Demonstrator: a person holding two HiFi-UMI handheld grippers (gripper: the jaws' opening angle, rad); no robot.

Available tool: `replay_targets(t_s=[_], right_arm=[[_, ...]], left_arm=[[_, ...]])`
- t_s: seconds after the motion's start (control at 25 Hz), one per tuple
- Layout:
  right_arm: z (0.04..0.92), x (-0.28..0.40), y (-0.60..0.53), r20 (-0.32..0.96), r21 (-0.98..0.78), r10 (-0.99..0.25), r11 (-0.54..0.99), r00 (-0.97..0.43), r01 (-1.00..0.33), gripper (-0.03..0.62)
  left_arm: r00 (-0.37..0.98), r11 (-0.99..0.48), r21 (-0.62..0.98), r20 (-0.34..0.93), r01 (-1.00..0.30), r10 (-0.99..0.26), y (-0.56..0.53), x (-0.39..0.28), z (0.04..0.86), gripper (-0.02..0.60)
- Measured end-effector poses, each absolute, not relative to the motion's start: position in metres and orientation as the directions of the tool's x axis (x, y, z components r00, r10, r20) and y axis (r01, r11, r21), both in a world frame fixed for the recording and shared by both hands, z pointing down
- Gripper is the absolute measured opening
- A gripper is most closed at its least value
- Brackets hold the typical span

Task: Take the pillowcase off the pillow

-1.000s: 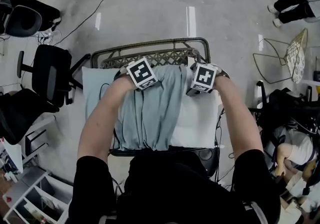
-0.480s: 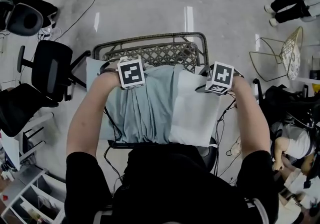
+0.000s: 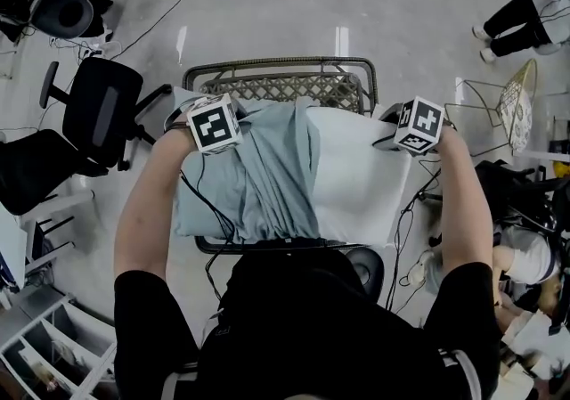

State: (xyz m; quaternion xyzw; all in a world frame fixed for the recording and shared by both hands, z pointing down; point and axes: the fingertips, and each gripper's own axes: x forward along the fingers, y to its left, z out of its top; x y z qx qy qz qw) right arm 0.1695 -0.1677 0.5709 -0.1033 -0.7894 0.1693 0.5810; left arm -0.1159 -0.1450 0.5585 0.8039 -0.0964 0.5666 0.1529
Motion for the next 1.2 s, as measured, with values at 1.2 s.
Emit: replay_targets(t_s=[1.2], right_arm=[[0.578,0.195,-0.191,0.893,-0.333,0.282,0.938,-0.351,-0.095,0.173]], left_arm=[[0.018,-0.939,0.002,1.0,-0.344,-0.005,-0.141,-0.258,0.587,0.006]])
